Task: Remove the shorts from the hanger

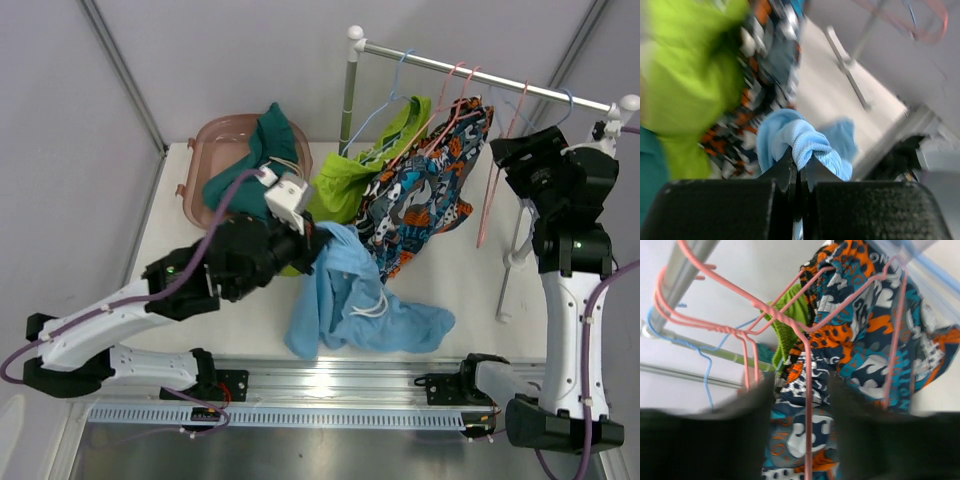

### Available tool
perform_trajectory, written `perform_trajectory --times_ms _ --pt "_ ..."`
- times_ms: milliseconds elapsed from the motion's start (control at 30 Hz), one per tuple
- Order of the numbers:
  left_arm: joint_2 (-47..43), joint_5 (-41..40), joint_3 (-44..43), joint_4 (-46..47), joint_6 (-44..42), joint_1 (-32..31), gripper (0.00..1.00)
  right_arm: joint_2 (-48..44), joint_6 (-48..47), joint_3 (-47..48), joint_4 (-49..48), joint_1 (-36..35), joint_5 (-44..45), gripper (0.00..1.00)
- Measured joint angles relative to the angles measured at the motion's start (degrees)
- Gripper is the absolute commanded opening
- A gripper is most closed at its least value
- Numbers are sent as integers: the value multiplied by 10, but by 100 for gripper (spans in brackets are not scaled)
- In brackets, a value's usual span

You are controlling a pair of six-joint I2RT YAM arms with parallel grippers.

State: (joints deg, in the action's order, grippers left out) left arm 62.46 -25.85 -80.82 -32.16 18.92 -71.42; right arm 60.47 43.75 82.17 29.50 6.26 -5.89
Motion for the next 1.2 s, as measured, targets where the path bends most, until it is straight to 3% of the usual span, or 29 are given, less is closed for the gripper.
perform_trajectory --times_ms 33,67,267,467,533,700,833,900,933,967,1000,1133,1200 --pt "0 -15 -26 -8 -15 9 0 -9 -1 -2 0 1 -3 92" --pt "2 -22 -48 -12 -28 23 0 -17 2 -3 0 1 -7 99" --pt "57 -18 -219 -25 -110 249 0 -62 -3 -12 -2 2 -20 99" --pt "277 23 -584 -40 -176 436 0 -107 -5 -76 -10 2 -40 99" --pt "340 54 -658 -7 -178 487 0 -123 -4 -112 -12 2 -55 99" --pt "445 164 -667 83 -130 594 0 -139 -6 -158 -10 2 -85 99" --pt "534 239 -631 104 -91 615 0 -152 -19 -160 -12 2 -99 99" --pt "561 261 -593 99 -81 613 17 -160 -23 -160 -17 2 -108 99" --pt "574 269 -571 94 -75 611 62 -163 -25 -159 -22 2 -116 99" --pt "583 278 -547 86 -72 610 93 -165 -27 -158 -27 2 -125 99" --pt "591 287 -527 75 -63 609 99 -165 -29 -154 -31 2 -136 100" --pt "583 310 -435 56 -47 604 99 -158 -35 -113 -59 2 -183 99" --pt "536 306 -333 89 -45 600 99 -156 -34 -88 -79 1 -201 99"
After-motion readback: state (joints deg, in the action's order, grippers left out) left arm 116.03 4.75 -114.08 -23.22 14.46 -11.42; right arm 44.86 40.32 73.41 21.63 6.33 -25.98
